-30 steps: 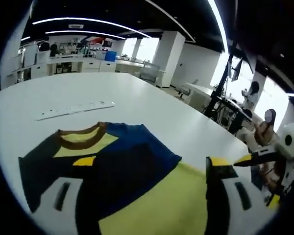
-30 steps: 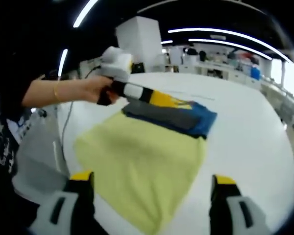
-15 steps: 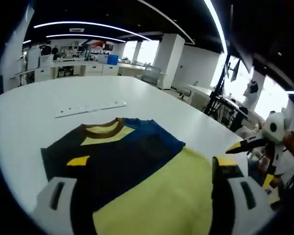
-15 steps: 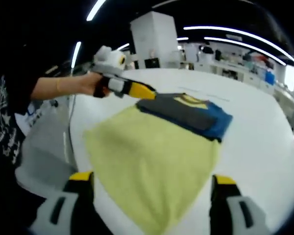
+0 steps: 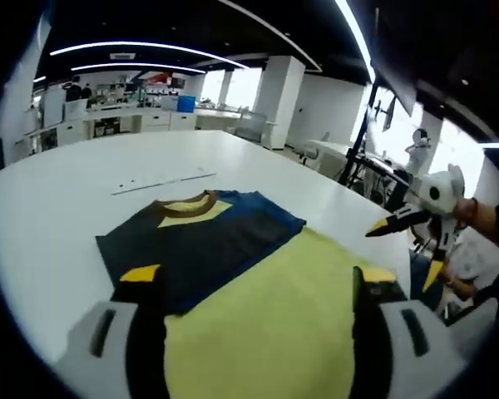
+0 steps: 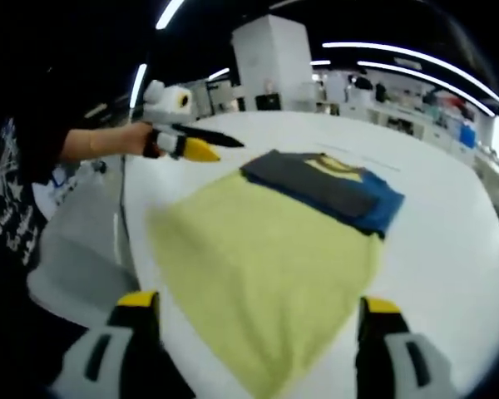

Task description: Fold the garment on the visible template until the final outline fits inside the template.

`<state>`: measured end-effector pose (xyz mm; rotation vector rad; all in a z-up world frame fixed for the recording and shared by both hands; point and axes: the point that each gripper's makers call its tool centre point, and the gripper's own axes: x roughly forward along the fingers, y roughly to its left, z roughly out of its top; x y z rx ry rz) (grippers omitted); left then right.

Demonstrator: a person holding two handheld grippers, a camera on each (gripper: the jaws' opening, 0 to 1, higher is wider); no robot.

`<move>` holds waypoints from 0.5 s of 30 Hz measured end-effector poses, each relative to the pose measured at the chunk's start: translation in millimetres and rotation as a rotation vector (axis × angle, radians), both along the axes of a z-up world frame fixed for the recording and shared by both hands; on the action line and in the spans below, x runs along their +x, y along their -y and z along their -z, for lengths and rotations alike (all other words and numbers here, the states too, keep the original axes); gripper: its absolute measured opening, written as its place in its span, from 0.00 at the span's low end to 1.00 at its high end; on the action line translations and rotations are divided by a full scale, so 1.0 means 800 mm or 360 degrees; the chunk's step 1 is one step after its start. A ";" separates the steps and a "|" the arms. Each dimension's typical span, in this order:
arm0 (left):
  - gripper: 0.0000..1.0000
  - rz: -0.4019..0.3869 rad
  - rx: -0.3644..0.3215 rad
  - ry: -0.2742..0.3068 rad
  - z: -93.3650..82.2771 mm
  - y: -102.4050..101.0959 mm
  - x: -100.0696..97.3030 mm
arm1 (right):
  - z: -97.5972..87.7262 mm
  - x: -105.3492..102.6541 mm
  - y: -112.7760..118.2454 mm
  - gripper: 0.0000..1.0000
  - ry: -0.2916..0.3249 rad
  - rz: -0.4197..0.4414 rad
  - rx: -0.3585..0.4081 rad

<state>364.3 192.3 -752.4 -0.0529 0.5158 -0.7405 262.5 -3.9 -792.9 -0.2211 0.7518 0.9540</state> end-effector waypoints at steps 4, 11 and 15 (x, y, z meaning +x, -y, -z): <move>0.88 0.0009 -0.0013 -0.0010 -0.003 -0.011 -0.021 | 0.002 -0.006 -0.001 0.98 -0.0004 -0.0042 -0.0012; 0.85 0.0080 0.0056 0.0019 0.000 -0.024 -0.057 | 0.005 -0.014 0.003 0.95 -0.0027 -0.0075 -0.0043; 0.82 0.0067 0.0077 0.0057 -0.002 -0.029 -0.074 | 0.006 -0.018 0.004 0.94 -0.0037 -0.0083 -0.0048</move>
